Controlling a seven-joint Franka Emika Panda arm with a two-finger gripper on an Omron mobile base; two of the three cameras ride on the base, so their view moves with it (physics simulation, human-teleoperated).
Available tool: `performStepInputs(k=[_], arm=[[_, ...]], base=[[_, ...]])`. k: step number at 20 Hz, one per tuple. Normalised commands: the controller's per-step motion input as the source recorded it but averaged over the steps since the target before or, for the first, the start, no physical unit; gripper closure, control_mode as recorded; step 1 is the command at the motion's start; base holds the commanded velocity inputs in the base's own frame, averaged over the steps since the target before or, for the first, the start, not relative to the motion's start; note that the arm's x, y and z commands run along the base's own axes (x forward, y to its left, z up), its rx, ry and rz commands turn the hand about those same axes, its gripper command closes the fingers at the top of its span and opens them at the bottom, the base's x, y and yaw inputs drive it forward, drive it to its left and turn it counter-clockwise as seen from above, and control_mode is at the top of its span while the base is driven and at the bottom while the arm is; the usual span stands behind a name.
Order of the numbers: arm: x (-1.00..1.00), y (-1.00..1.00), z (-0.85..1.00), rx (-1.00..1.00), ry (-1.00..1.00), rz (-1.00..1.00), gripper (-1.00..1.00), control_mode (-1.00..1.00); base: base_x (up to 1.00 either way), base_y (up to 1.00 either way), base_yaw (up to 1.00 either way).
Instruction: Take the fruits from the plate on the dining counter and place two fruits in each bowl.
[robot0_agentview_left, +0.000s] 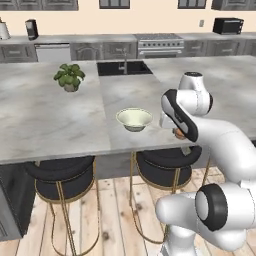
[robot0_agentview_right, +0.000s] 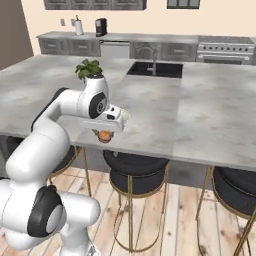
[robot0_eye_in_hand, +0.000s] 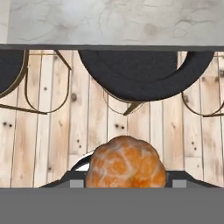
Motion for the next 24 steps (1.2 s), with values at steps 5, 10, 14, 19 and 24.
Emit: performStepInputs(k=[5, 10, 14, 19, 24], arm=[[0.0, 0.0, 0.0, 0.0, 0.0, 0.0, 1.0, 1.0], [0.0, 0.0, 0.0, 0.0, 0.0, 0.0, 1.0, 1.0], [0.0, 0.0, 0.0, 0.0, 0.0, 0.0, 1.0, 1.0], [0.0, 0.0, 0.0, 0.0, 0.0, 0.0, 1.0, 1.0], [0.54, 0.0, -0.03, 0.01, 0.0, 0.01, 1.0, -1.0]], base=[[0.57, 0.27, 0.01], [0.5, 0.1, -0.05], [0.49, 0.48, -0.11], [0.46, 0.53, -0.09], [0.25, 0.13, 0.0]])
